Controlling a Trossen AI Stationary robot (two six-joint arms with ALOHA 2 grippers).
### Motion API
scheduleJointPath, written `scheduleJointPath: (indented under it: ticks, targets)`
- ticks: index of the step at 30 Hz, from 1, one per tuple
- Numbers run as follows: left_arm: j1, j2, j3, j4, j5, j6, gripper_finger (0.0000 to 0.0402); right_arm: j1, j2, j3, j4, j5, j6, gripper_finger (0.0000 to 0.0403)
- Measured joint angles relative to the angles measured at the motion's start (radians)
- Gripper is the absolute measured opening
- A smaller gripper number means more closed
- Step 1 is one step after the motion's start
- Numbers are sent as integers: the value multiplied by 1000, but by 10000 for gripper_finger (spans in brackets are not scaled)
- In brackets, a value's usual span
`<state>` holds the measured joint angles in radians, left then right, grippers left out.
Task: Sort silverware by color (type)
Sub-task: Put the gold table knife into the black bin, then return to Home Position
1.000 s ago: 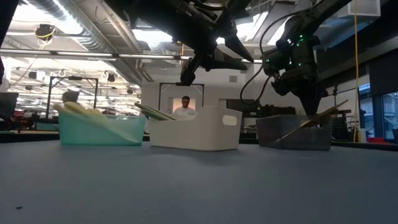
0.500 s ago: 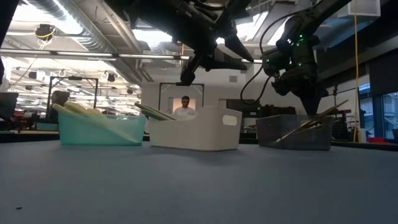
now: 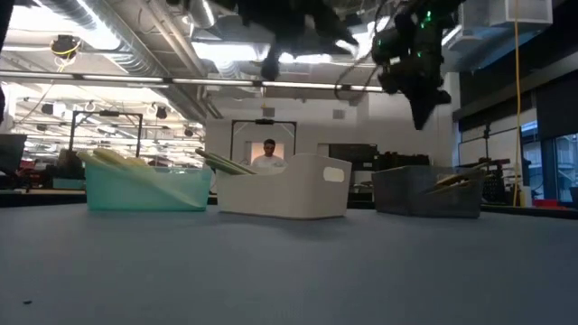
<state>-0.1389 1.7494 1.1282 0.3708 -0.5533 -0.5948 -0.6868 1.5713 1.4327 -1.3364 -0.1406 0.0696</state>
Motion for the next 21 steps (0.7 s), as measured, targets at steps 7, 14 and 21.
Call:
scheduleJointPath:
  ticks: [7, 14, 21]
  targets:
    - [34, -234, 0, -177, 52, 213, 45, 0, -98, 116, 2, 11, -26, 5]
    - [71, -489, 0, -426, 49, 396, 36, 0, -305, 94, 30, 65, -52, 5]
    - [79, -709, 1, -651, 45, 459, 28, 0, -563, -34, 159, 62, -53, 5]
